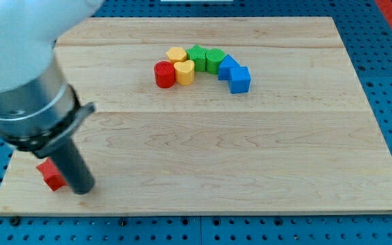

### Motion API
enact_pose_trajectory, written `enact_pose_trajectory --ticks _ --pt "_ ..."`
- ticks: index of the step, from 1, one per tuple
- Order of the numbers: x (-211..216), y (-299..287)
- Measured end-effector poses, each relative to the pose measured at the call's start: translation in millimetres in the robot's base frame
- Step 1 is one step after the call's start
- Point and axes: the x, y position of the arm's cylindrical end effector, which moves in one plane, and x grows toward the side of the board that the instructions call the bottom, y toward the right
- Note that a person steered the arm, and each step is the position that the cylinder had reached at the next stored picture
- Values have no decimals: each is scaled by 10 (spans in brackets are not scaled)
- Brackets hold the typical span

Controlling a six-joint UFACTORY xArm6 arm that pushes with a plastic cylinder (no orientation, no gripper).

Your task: Point your arm towards the red circle

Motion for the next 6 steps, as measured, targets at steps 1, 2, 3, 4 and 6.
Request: enact_pose_trajectory --ticks 1,2,3,4,6 --pt "0 -206" --pt "-1 75" --pt "-266 275" --pt "-409 103" --pt "-409 17"
